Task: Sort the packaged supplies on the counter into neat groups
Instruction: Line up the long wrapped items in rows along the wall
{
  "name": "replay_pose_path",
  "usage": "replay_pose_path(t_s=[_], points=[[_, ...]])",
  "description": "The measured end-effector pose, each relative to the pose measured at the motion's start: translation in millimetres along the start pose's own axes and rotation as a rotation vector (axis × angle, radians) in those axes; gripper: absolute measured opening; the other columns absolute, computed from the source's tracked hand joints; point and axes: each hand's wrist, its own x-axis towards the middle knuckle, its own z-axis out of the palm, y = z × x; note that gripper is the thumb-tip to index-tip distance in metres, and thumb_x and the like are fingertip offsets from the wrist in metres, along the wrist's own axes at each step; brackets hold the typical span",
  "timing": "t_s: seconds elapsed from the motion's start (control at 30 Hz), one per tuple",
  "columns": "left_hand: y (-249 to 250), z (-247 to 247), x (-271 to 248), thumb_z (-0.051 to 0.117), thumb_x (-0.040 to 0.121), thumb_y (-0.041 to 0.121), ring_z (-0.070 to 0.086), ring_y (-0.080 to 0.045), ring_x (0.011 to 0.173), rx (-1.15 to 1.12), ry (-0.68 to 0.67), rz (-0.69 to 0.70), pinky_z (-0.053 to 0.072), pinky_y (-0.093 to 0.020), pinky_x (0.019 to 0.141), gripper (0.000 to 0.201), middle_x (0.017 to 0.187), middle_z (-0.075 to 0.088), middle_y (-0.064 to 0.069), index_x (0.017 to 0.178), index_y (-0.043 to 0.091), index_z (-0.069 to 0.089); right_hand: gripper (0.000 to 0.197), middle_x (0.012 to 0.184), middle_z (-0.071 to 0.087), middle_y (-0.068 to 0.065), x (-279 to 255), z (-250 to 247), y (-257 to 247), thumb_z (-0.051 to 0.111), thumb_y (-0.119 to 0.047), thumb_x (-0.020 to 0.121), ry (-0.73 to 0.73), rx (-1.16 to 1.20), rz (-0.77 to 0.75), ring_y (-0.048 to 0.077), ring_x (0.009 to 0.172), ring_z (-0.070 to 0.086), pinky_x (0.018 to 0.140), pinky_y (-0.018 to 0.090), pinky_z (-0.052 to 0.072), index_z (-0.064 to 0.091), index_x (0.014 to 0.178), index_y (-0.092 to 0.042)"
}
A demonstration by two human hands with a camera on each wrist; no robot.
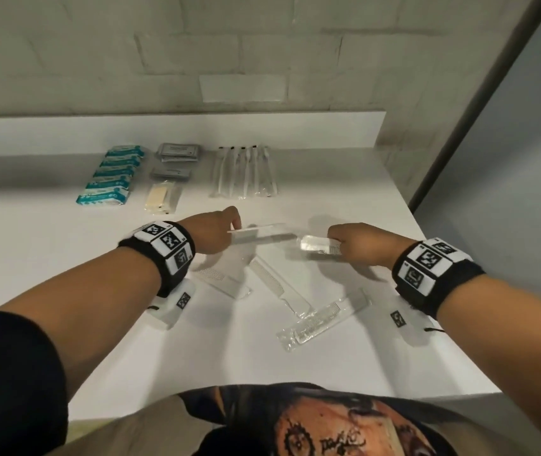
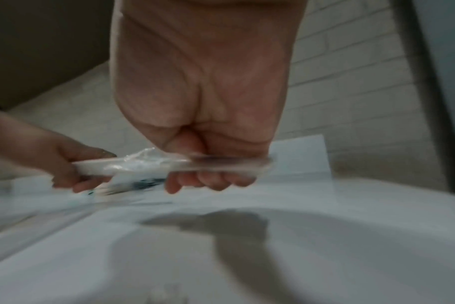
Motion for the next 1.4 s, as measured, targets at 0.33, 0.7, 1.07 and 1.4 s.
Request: replay_pose_path(t_s=[0.33, 0.7, 1.07, 1.4], points=[[-33, 16, -40, 0.075, 0.07, 0.047, 0.053, -0.019, 0.095, 0.233, -0.18, -0.109, 0.042, -0.032, 0.081, 0.046, 0.106, 0.05, 0.004, 0.102, 0.025, 0.05, 0.051, 0.109, 0.049, -0.007, -53, 35, -46, 0.077, -0.036, 0.069, -0.228, -0.353, -0.274, 0.013, 0.091, 0.05, 0.073, 0.028, 0.04, 0.051, 0.112, -0.024], [-29, 30, -60, 0.063, 0.084, 0.047, 0.059, -0.025, 0.105, 0.188, -0.129, -0.227, 0.044, -0.029, 0.089, 0.05, 0.114, 0.063, -0.006, 0.117, 0.01, 0.055, 0.054, 0.1, 0.058, -0.004, -18, 33, -84, 0.073, -0.026, 0.074, -0.004, 0.088, 0.032, 0.015, 0.082, 0.055, 0.062, 0.027, 0.042, 0.046, 0.12, -0.023], [-44, 33, -62, 0.064, 0.081, 0.053, 0.054, -0.024, 0.111, 0.057, -0.096, -0.236, 0.04, -0.031, 0.083, 0.066, 0.125, 0.056, -0.006, 0.127, 0.011, 0.042, 0.04, 0.111, 0.064, 0.006, 4, 36, -139, 0.066, -0.023, 0.081, -0.09, -0.102, 0.214, 0.022, 0.1, 0.062, 0.079, 0.029, 0.051, 0.057, 0.117, -0.008], [-45, 36, -63, 0.062, 0.084, 0.046, 0.056, -0.022, 0.101, 0.059, -0.057, -0.123, 0.036, -0.026, 0.075, 0.046, 0.111, 0.059, -0.004, 0.114, 0.012, 0.054, 0.036, 0.111, 0.065, 0.011, 9, 40, -136, 0.063, -0.019, 0.083, -0.092, -0.131, 0.17, 0.024, 0.088, 0.059, 0.074, 0.028, 0.047, 0.06, 0.115, -0.004]])
